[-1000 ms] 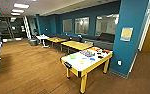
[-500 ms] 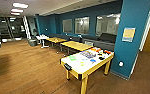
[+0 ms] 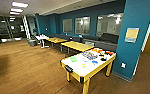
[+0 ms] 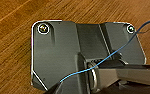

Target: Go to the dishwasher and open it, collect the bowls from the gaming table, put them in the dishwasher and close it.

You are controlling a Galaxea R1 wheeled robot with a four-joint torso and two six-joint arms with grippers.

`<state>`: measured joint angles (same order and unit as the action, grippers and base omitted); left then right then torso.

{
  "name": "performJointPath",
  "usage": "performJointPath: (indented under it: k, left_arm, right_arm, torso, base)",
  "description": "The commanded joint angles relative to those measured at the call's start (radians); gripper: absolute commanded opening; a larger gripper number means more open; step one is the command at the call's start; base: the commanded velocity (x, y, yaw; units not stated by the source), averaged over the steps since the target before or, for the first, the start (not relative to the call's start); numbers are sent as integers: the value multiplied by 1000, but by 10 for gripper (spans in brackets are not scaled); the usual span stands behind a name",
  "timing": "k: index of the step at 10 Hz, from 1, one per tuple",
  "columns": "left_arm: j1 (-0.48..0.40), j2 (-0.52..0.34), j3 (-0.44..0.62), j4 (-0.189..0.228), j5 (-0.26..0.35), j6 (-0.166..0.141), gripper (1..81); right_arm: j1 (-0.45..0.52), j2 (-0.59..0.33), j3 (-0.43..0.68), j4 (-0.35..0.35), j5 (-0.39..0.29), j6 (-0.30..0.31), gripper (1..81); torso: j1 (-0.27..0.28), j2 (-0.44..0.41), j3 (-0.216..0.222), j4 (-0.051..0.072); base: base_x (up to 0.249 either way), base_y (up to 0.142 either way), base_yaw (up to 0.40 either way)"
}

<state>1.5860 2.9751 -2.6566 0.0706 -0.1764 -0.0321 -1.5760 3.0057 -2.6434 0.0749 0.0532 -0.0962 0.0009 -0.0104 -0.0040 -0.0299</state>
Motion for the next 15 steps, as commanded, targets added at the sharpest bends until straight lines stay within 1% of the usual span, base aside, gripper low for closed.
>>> performJointPath:
  k: [1,9,15]
  left_arm:
    - [-43,-7,3,-5,46,-5,811]
    - [-43,-7,3,-5,46,-5,811]
    - [-42,-7,3,-5,46,-5,811]
  right_arm:
    - [46,-2,5,-7,-55,-2,811]
    - [47,0,7,-9,-55,-4,811]
    - [49,1,7,-9,-56,-4,811]
  torso:
    - [0,0,0,0]
    - [0,0,0,0]
    - [0,0,0,0]
  base:
    - [135,70,0]
    - [136,70,0]
    - [159,67,0]
